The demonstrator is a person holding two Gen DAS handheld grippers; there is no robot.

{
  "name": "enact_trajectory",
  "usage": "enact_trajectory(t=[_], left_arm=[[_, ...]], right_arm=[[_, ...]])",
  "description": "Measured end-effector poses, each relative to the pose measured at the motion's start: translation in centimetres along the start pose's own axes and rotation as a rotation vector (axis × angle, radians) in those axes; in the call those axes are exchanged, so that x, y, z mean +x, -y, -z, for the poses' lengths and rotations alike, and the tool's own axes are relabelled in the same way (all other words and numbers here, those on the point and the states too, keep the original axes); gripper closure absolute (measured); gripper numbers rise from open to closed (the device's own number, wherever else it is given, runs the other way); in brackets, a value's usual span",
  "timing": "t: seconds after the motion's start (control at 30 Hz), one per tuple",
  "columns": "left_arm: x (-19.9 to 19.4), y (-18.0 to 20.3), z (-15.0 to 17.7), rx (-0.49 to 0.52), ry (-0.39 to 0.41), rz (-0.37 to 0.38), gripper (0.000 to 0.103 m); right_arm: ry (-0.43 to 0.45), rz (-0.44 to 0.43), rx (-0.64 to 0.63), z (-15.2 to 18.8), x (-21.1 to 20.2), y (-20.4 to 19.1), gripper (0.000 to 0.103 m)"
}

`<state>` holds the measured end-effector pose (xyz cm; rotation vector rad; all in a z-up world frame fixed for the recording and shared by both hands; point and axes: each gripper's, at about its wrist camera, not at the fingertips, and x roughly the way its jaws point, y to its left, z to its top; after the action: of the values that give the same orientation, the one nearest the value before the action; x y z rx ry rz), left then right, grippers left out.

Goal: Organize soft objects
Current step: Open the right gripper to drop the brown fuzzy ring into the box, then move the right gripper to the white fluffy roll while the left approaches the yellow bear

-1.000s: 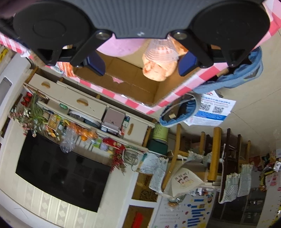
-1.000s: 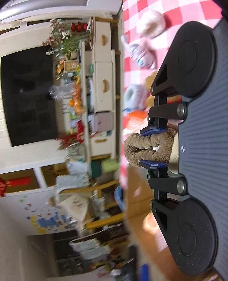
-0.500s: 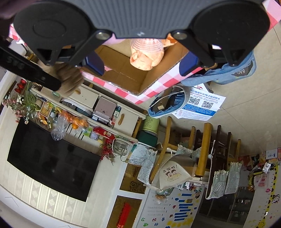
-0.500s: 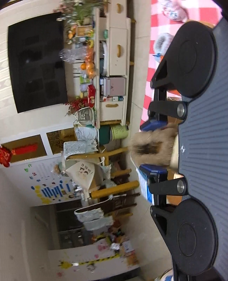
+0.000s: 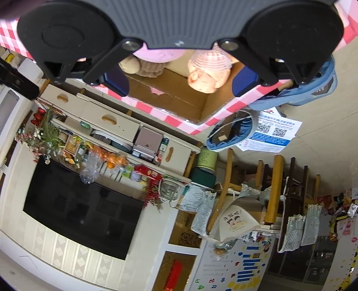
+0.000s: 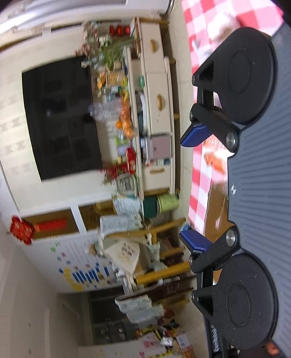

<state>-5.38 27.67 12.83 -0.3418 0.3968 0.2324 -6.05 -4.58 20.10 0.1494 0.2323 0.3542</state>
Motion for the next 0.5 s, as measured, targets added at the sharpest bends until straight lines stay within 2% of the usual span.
enact_trajectory(t=[0.2, 0.5], left_arm=[[-0.2, 1.4, 0.4, 0.033, -0.007, 0.030, 0.003], [-0.5, 3.9, 1.1, 0.081, -0.014, 0.070, 0.001]], right_arm=[[0.020, 0.085, 0.040, 0.9, -2.4, 2.9, 0.000], [0.051, 0.213, -0.019, 2.2, -4.0, 4.8, 0.000]])
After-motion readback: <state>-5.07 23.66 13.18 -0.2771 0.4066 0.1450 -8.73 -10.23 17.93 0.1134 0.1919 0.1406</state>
